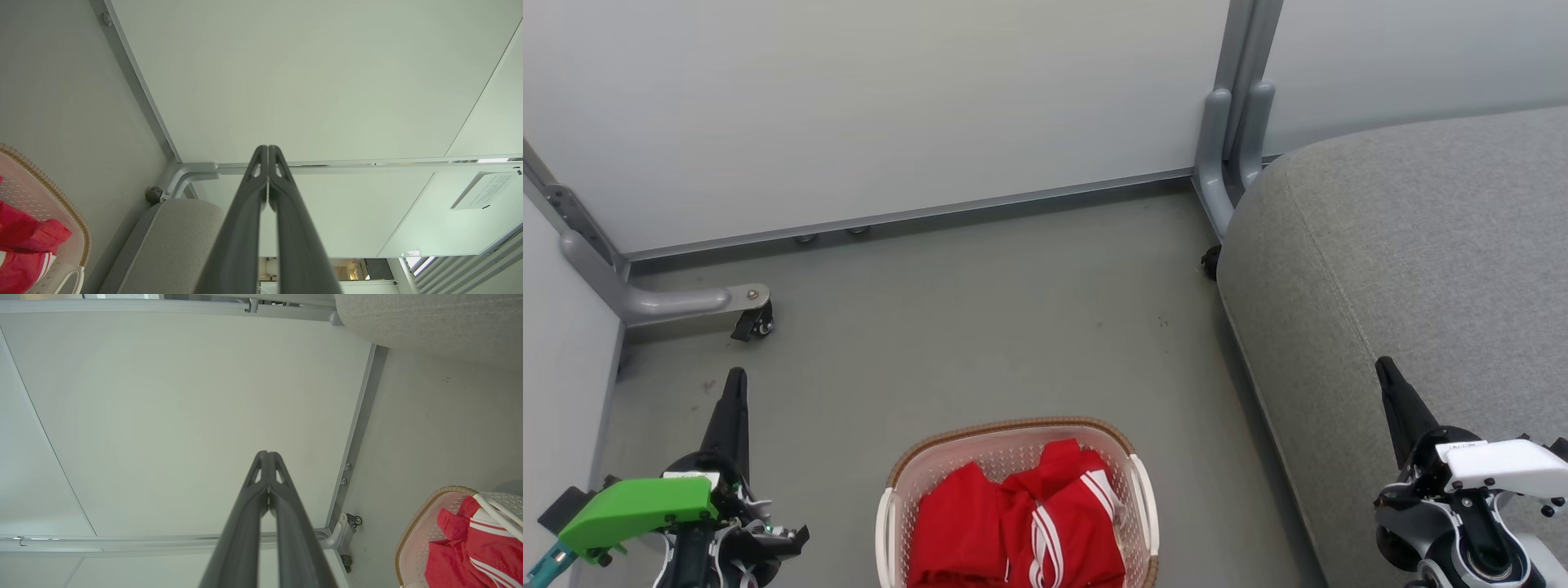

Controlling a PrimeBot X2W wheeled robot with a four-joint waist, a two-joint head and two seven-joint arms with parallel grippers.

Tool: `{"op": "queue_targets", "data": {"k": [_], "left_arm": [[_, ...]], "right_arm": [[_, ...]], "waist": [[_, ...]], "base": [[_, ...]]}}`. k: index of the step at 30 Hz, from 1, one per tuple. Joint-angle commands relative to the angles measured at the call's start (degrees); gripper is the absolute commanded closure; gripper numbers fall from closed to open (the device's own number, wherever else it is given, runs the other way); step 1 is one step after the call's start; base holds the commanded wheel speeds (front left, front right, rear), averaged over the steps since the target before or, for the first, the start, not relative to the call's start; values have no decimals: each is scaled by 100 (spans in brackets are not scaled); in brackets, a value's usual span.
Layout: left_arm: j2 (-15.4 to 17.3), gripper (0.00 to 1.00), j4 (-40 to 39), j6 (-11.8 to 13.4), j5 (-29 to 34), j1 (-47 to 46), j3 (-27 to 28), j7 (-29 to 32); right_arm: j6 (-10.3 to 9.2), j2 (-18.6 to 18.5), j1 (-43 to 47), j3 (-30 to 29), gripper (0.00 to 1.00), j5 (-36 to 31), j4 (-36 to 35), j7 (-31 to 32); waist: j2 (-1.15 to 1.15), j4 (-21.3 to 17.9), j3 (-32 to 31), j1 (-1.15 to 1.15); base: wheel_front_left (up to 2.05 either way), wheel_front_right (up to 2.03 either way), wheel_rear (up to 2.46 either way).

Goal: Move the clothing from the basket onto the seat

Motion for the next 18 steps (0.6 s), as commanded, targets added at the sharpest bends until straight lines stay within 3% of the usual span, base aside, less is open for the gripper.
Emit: {"op": "queue_targets", "data": {"k": [1, 9, 10, 18], "left_arm": [[3, 100, -10, -22, -12, -63, 9, 20], [3, 100, -10, -22, -12, -63, 9, 20], [0, 0, 0, -1, 0, 0, -1, -2], [-39, 0, 147, -12, 76, 147, -82, -129]], "right_arm": [[-6, -35, -29, 7, 100, 23, -16, -20], [-6, -35, -29, 7, 100, 24, -17, -22], [0, 0, 0, 1, 0, -2, -1, -2], [0, 185, 149, 0, 0, -181, 161, -54]], "waist": [[56, 0, 0, 0], [56, 0, 0, 0], [0, 0, 0, 0], [2, 4, 6, 0]], "base": [[0, 0, 0], [0, 0, 0], [0, 0, 0], [0, 0, 0]]}}
